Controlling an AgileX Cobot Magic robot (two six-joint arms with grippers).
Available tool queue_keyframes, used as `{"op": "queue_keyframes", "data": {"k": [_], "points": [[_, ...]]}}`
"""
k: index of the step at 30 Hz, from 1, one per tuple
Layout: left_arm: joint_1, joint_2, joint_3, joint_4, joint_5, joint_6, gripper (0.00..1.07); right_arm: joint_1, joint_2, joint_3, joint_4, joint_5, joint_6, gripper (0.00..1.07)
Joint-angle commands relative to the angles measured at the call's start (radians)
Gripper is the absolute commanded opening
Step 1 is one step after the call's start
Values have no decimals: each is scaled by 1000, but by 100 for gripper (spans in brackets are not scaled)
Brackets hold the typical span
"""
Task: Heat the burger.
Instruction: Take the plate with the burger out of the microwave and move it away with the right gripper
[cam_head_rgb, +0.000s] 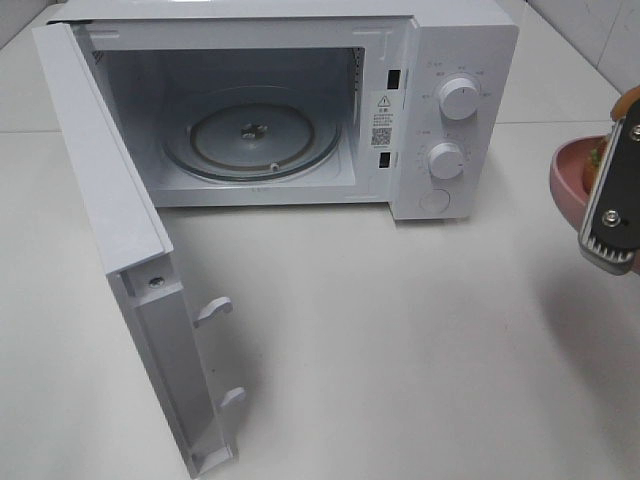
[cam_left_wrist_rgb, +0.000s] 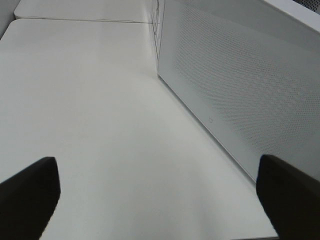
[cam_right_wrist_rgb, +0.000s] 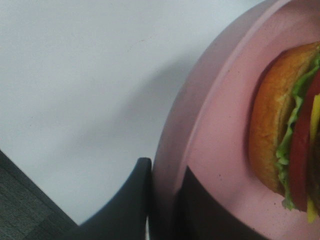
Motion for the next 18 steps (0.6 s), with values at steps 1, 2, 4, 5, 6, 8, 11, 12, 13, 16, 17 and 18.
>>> {"op": "queue_keyframes", "data": {"k": [1,2,4,5,6,8,11,12,13,16,17,18], "points": [[2,-14,0,3,-4,1,100,1,-10,-5,-71,-7,58,0],[2,-14,0,3,-4,1,100,1,-10,-5,-89,-7,90,0],[2,-14,0,3,-4,1,100,1,-10,-5,-104,-7,117,0],[2,-14,0,3,-4,1,100,1,-10,-5,-137,-7,176,0],[2,-14,0,3,-4,1,100,1,-10,-5,-137,-7,176,0],[2,-14,0,3,-4,1,100,1,-10,-5,-173,-7,257,1],[2,-14,0,3,-4,1,100,1,-9,-5,-221,-7,375,0],[2,-14,0,3,-4,1,100,1,-6,-5,-231,-7,400,0],[2,-14,0,3,-4,1,100,1,-6,-5,-231,-7,400,0],[2,-14,0,3,-4,1,100,-1,22,-5,-249,18,456,1],[2,-14,0,3,-4,1,100,-1,44,-5,-255,40,457,1],[2,-14,0,3,-4,1,100,-1,44,-5,-255,40,457,1]]}}
